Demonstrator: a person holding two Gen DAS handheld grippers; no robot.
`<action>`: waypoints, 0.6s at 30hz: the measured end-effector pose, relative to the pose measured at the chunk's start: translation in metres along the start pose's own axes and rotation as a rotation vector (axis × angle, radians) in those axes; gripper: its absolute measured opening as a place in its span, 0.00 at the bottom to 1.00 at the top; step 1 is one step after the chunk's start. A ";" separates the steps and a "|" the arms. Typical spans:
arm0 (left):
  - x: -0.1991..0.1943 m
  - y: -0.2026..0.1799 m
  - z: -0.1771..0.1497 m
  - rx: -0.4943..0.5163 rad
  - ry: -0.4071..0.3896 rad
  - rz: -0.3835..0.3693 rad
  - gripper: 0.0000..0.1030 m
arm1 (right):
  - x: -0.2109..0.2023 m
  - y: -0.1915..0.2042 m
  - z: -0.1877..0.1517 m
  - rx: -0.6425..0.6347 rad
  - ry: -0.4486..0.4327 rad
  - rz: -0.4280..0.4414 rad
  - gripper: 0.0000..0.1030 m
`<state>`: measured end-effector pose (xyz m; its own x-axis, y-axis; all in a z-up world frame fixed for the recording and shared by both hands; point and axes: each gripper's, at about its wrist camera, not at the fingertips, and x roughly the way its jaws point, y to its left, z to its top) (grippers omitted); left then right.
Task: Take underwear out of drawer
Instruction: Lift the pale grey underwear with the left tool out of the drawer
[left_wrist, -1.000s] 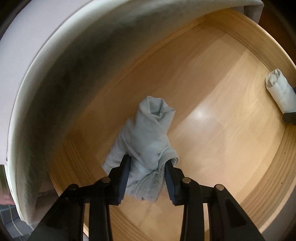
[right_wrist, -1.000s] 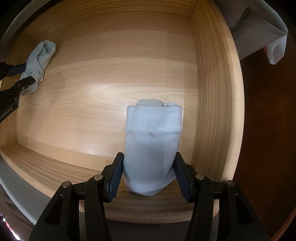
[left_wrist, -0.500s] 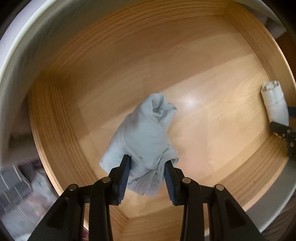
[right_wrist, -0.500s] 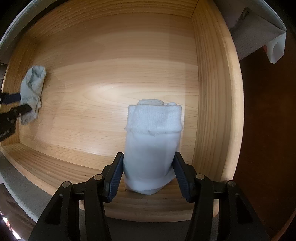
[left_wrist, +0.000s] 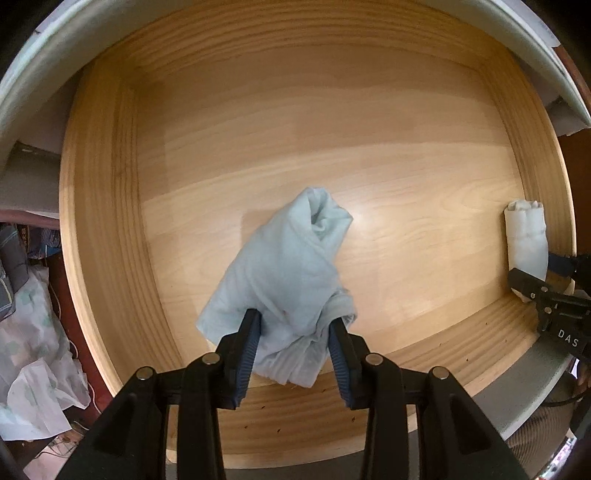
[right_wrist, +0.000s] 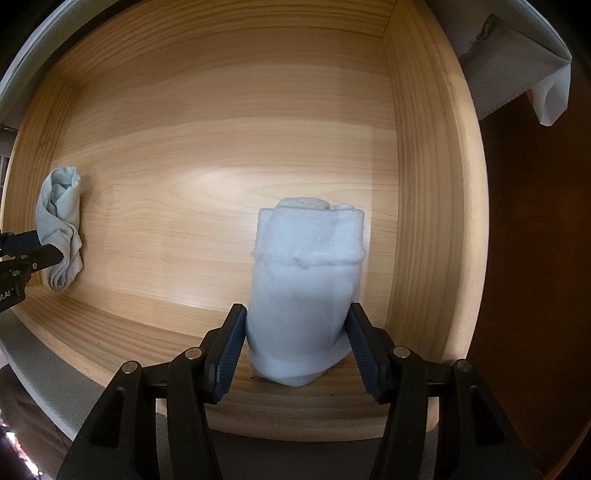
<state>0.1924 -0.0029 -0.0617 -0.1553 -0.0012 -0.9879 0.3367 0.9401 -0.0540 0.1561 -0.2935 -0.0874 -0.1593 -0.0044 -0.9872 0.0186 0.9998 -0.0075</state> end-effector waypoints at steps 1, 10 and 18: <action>0.002 0.002 0.000 0.006 -0.007 -0.004 0.40 | 0.000 0.001 0.000 0.000 0.000 0.001 0.53; -0.031 -0.004 -0.004 0.039 -0.098 -0.007 0.63 | -0.001 0.002 -0.001 -0.001 0.001 -0.002 0.54; -0.016 0.016 0.013 0.017 -0.050 0.059 0.63 | -0.003 0.007 -0.003 -0.007 0.007 -0.012 0.55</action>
<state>0.2126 0.0071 -0.0488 -0.0881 0.0370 -0.9954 0.3597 0.9331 0.0029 0.1535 -0.2862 -0.0845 -0.1659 -0.0164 -0.9860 0.0097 0.9998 -0.0182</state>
